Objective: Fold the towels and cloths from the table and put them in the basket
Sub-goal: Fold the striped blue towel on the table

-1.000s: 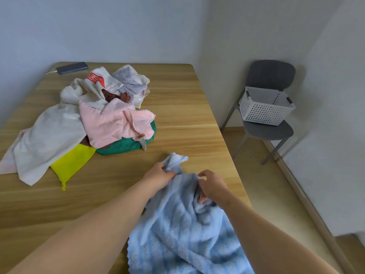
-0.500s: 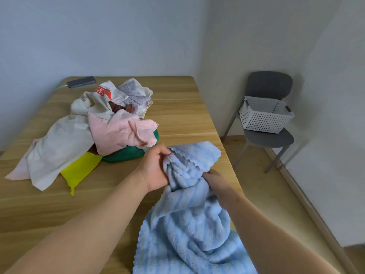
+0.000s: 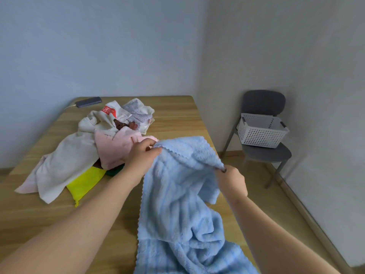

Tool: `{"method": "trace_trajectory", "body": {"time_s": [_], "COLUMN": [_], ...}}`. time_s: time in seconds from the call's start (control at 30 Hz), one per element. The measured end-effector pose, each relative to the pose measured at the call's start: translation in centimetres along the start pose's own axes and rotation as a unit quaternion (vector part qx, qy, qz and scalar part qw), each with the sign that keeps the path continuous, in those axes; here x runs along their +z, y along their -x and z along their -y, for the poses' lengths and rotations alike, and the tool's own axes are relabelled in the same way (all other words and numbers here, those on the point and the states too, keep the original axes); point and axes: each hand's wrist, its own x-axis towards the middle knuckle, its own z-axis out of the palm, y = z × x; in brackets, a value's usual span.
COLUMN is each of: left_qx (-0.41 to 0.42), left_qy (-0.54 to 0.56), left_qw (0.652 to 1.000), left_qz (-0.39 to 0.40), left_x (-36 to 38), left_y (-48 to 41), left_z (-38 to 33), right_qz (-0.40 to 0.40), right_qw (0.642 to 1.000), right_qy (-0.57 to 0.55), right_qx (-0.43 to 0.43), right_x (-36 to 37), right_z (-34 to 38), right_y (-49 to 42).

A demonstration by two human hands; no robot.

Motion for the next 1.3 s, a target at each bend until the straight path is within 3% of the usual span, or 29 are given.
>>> {"method": "trace_trajectory", "body": {"time_s": [0.13,0.23,0.33,0.4,0.5,0.7,0.87,1.03,1.2,1.3], "left_qx": [-0.003,-0.050,-0.091,-0.096,-0.119,-0.116,-0.105,0.014,0.044,0.070], "left_qy": [-0.069,0.024,0.198,0.227,0.142,-0.106,-0.219,-0.312,-0.310,-0.315], "left_qw": [0.997,0.996,0.973,0.968,0.983,0.980,0.962,0.949,0.935,0.930], "left_qz": [-0.047,-0.071,-0.082,-0.049,0.018,0.123,0.126,0.050,0.165,0.175], "left_x": [-1.0,-0.4,0.3,0.8,1.3,3.6,4.5,3.7,3.3,2.9], "left_y": [-1.6,-3.6,-6.2,-8.3,-10.1,-5.5,1.1,9.1,16.5,19.7], "left_z": [0.1,-0.8,-2.4,-1.6,2.2,9.4,13.4,14.3,15.4,16.4], "right_qz": [-0.085,-0.109,-0.061,0.011,0.059,0.179,0.145,0.045,0.083,0.090], "right_qw": [0.996,0.989,0.978,0.971,0.973,0.977,0.981,0.981,0.984,0.977], "right_qy": [-0.019,-0.083,-0.167,-0.168,-0.081,0.074,0.130,0.184,0.139,0.165], "right_qx": [-0.004,-0.048,-0.105,-0.169,-0.210,-0.087,-0.013,-0.045,-0.076,-0.101], "right_x": [-1.2,-1.3,-0.6,0.7,3.0,6.4,5.9,4.8,4.5,3.8], "right_z": [2.1,4.4,7.1,7.6,5.8,-3.1,-7.6,-11.3,-14.5,-16.2], "right_y": [-1.6,-3.6,-6.1,-7.8,-9.4,-5.6,0.7,6.5,11.6,14.7]}}
